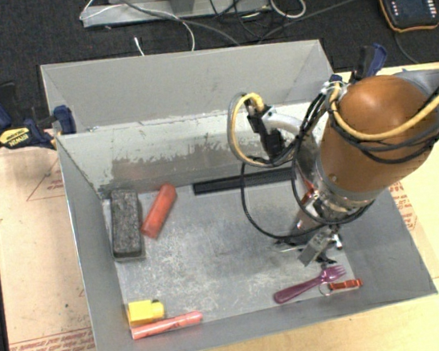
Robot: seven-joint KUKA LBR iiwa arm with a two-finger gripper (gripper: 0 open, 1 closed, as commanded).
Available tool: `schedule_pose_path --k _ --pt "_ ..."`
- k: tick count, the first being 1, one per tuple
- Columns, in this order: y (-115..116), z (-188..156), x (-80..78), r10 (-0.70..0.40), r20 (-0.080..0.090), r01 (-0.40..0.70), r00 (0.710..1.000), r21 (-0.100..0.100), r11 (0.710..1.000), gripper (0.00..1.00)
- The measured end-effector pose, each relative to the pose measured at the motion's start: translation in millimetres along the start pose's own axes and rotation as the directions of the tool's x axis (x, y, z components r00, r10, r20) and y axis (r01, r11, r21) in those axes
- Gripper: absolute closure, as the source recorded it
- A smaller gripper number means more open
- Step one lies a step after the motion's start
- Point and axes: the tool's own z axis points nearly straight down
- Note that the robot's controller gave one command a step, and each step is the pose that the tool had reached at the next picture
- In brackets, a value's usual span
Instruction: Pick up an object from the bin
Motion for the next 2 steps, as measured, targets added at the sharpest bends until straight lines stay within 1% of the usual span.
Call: schedule_pose_path --k 1,2 --pt "7.0 -13.7 25.9 -0.3 -0.005 0.3 0.954 0.006 0.954 1.0" --pt "10.0 -7.2 25.6 -0.291 -0.006 0.291 0.957 0.005 0.957 1.0"
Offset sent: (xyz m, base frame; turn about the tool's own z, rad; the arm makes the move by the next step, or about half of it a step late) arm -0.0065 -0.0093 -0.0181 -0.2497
